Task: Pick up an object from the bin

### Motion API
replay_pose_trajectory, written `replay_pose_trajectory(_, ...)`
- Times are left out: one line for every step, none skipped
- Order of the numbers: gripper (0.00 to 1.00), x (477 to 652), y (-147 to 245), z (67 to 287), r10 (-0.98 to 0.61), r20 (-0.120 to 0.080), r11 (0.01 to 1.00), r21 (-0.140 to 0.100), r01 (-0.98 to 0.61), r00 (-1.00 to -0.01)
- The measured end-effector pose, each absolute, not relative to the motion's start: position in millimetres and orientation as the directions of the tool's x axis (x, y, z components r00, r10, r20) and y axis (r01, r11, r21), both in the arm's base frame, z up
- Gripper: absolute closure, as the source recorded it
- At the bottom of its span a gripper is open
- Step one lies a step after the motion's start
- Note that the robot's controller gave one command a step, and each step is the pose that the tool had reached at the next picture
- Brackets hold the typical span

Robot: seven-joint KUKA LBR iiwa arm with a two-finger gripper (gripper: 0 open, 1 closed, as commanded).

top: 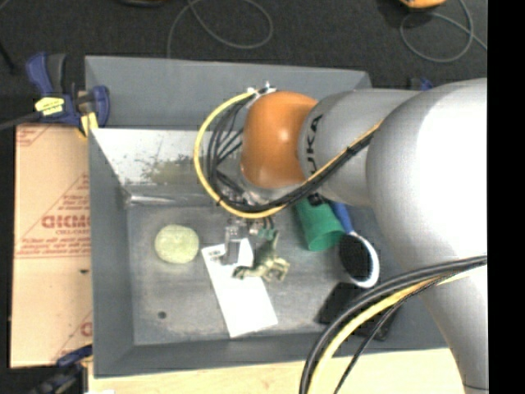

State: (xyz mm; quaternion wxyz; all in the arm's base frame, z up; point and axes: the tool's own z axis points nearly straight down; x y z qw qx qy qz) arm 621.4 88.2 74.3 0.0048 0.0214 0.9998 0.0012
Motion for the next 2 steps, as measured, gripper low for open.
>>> replay_pose_trajectory(0.00, 573.0, 26, 107, 0.022, 0.001, 1.000, 0.000, 0.022, -1.000)
replay_pose_trajectory(0.00, 591.6, 19, 109, -0.200, -0.003, 0.980, -0.003, -0.200, -0.980)
